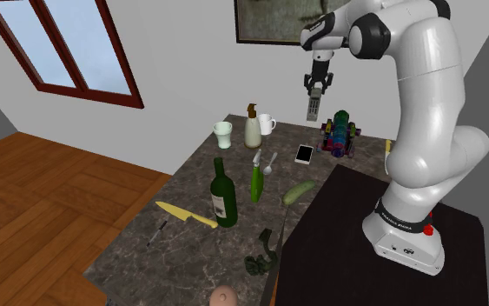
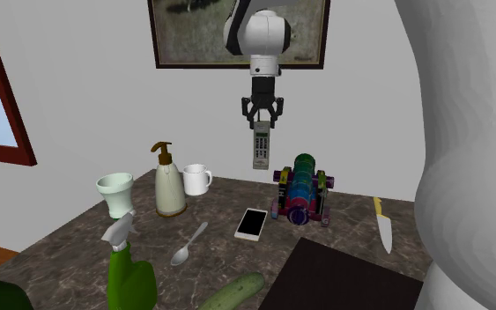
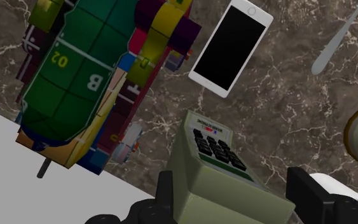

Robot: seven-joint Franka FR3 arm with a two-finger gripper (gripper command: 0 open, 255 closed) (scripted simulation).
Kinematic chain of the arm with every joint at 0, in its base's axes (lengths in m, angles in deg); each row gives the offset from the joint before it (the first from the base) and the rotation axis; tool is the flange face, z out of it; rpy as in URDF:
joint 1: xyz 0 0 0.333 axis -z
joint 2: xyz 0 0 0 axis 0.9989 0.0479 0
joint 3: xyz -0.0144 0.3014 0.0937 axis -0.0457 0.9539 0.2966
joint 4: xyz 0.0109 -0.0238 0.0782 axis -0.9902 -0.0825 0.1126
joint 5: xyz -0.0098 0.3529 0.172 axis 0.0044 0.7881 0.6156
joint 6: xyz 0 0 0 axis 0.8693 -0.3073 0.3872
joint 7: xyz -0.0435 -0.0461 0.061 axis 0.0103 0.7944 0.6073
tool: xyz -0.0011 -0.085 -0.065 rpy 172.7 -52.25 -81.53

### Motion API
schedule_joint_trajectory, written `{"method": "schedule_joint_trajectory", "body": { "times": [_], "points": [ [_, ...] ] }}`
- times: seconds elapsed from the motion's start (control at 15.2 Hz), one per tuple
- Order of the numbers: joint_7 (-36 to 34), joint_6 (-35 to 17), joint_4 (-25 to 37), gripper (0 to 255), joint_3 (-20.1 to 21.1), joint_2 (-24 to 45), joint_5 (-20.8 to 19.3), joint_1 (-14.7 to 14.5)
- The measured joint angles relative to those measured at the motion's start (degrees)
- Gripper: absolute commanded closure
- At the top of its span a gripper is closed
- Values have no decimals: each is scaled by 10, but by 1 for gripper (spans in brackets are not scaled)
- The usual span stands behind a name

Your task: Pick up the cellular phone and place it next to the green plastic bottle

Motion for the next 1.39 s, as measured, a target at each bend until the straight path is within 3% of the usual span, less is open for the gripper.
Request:
{"method": "schedule_joint_trajectory", "body": {
  "times": [1.39],
  "points": [
    [-15,143,117,255,-8,-29,-14,7]
  ]
}}
